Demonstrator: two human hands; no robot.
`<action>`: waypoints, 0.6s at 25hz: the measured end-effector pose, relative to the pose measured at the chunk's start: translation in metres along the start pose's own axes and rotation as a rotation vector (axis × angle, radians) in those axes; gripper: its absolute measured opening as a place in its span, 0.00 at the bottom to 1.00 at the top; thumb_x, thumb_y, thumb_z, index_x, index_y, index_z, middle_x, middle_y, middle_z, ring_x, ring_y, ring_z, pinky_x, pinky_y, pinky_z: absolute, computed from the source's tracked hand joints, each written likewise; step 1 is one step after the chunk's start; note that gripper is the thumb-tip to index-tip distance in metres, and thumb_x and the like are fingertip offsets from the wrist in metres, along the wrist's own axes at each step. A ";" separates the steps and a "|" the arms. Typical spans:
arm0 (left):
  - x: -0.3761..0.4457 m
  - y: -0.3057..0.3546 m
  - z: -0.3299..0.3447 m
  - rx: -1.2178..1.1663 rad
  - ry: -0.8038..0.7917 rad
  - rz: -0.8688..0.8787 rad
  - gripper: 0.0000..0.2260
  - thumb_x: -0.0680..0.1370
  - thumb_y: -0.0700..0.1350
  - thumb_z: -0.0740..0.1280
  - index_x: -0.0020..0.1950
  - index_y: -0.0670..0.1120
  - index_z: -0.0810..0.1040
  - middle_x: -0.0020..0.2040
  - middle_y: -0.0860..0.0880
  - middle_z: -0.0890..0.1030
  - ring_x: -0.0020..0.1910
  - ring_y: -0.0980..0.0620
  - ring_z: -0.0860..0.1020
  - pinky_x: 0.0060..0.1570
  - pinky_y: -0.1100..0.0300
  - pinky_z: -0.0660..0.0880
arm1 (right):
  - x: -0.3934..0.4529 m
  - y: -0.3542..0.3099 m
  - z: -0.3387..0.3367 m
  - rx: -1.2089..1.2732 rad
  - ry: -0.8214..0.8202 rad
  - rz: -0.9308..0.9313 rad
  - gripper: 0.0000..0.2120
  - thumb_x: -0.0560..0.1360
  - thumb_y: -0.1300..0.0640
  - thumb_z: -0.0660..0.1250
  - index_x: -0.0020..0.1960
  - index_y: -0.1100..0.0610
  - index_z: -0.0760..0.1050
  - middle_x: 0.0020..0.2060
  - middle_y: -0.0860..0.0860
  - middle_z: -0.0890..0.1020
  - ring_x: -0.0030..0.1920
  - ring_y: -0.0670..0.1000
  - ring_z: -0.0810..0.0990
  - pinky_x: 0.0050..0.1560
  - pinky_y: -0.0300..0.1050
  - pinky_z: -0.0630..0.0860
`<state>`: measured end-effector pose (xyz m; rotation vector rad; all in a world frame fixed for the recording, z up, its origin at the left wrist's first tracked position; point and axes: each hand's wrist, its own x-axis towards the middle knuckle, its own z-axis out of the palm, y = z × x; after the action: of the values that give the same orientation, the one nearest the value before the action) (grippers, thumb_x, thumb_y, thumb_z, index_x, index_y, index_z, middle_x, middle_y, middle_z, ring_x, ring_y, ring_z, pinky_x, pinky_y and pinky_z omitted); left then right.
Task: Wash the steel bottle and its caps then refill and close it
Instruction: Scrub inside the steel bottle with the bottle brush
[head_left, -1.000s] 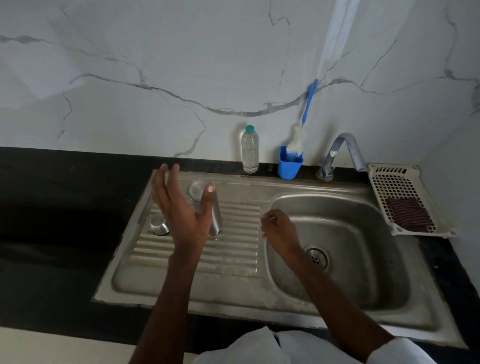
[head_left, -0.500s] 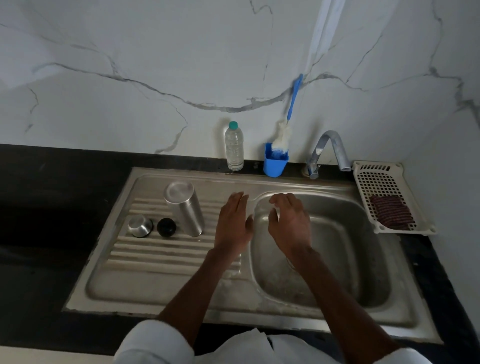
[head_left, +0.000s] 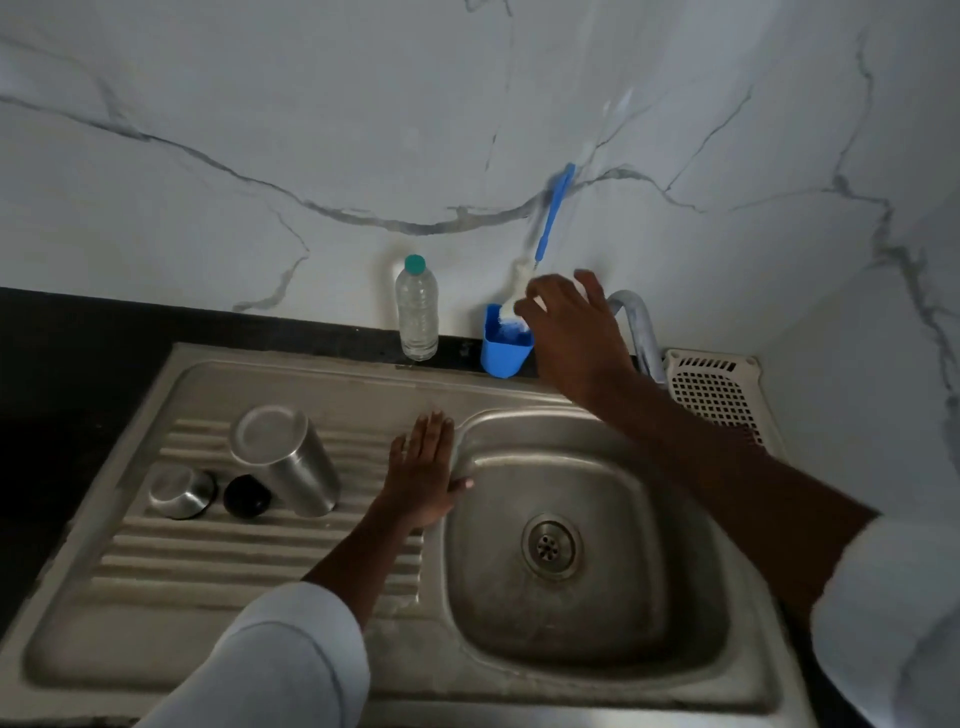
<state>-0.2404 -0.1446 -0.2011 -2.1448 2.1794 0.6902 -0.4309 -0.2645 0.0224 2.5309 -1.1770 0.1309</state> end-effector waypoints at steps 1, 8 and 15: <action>0.002 0.000 0.000 -0.013 -0.013 0.010 0.45 0.83 0.65 0.59 0.84 0.47 0.32 0.83 0.45 0.30 0.81 0.45 0.31 0.81 0.39 0.40 | 0.019 0.009 -0.001 -0.077 -0.013 -0.055 0.27 0.65 0.65 0.75 0.64 0.60 0.77 0.66 0.59 0.76 0.69 0.59 0.73 0.77 0.62 0.55; 0.005 0.002 -0.007 -0.036 -0.071 -0.004 0.44 0.83 0.64 0.59 0.84 0.47 0.33 0.83 0.46 0.29 0.82 0.45 0.32 0.81 0.39 0.41 | 0.084 0.029 -0.004 -0.644 -0.120 -0.353 0.20 0.71 0.73 0.58 0.54 0.56 0.80 0.53 0.54 0.78 0.56 0.56 0.78 0.76 0.72 0.59; 0.002 0.004 -0.011 -0.073 -0.099 -0.016 0.46 0.83 0.66 0.59 0.84 0.48 0.31 0.81 0.48 0.26 0.80 0.47 0.28 0.81 0.40 0.38 | 0.097 0.032 -0.011 -0.626 -0.288 -0.338 0.10 0.75 0.66 0.70 0.49 0.52 0.82 0.41 0.49 0.80 0.51 0.54 0.80 0.78 0.68 0.55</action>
<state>-0.2408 -0.1501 -0.1908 -2.1097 2.1176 0.8678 -0.3914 -0.3499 0.0630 2.1671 -0.7038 -0.6060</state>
